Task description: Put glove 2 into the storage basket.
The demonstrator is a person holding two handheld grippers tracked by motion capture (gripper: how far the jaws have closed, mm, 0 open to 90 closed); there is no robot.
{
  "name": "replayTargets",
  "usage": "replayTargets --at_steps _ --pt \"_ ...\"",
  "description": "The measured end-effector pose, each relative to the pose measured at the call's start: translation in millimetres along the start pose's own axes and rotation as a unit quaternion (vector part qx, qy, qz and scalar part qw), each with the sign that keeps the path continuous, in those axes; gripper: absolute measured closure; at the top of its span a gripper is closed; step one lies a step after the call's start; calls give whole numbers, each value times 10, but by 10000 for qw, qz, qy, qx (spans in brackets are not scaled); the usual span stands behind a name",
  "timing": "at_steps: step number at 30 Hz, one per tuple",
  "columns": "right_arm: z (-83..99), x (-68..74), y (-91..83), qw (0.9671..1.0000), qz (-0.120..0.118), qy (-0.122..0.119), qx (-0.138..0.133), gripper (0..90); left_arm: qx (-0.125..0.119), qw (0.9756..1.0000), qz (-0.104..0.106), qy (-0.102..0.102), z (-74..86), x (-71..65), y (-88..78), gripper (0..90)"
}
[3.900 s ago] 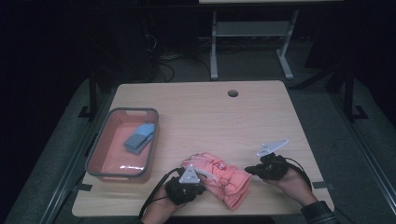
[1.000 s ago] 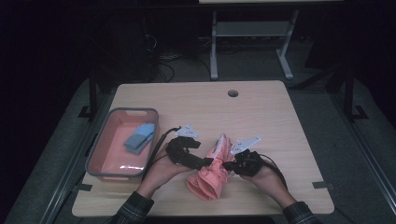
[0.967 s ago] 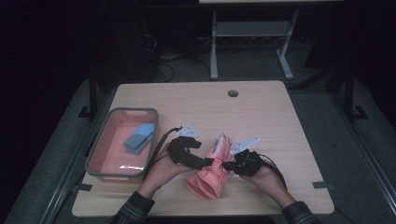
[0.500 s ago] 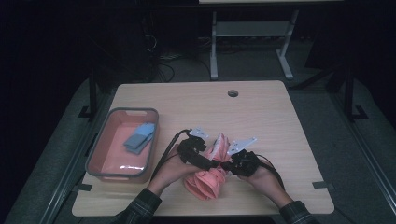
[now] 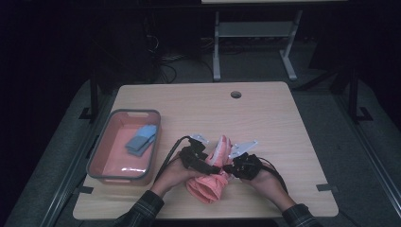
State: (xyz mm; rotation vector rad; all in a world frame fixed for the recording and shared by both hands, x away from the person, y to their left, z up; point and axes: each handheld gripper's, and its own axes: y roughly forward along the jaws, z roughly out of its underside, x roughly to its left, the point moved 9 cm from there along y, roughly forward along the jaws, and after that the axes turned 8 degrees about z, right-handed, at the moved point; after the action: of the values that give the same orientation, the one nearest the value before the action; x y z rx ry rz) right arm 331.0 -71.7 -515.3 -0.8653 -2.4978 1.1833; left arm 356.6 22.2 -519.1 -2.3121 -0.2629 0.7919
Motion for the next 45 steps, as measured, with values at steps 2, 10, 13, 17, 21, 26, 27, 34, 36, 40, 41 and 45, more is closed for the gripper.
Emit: replayTargets --at_steps 2,10,13,17,21,26,27,34,36,40,41,45 --pt "2 2 2 10000 -2 -5 2 900 -36 9999 80 -83 7 6 15 126" --pt "6 5 9 10000 -29 1 -6 900 -34 9990 348 -263 31 -9 52 148" --pt "10 11 12 10000 -12 -52 18 900 49 9985 492 -248 38 -32 59 210" --pt "12 11 22 10000 -48 -37 23 900 113 9980 563 -273 46 -41 56 272" --pt "11 7 30 10000 -52 -47 13 900 122 9980 574 -252 40 -44 43 365" --pt "15 -12 -3 9999 -122 46 -67 896 172 9982 509 -254 38 -43 15 476" --pt "20 -22 -28 9998 -178 75 -94 872 161 9983 497 -253 35 -45 12 492" --pt "98 -141 -269 9987 -186 320 -338 603 159 9987 445 -206 31 -43 -22 552" --pt "172 -211 -326 9982 -97 404 -424 511 142 9987 444 -215 25 -50 -34 562" --pt "333 -420 -383 9961 252 647 -540 354 26 9984 502 -272 0 -85 -61 578" --pt "374 -474 -382 9954 341 707 -548 335 19 9984 501 -247 -5 -94 -71 581" --pt "489 -681 -321 9921 709 885 -541 268 -23 9987 476 -187 -39 -156 -100 585"
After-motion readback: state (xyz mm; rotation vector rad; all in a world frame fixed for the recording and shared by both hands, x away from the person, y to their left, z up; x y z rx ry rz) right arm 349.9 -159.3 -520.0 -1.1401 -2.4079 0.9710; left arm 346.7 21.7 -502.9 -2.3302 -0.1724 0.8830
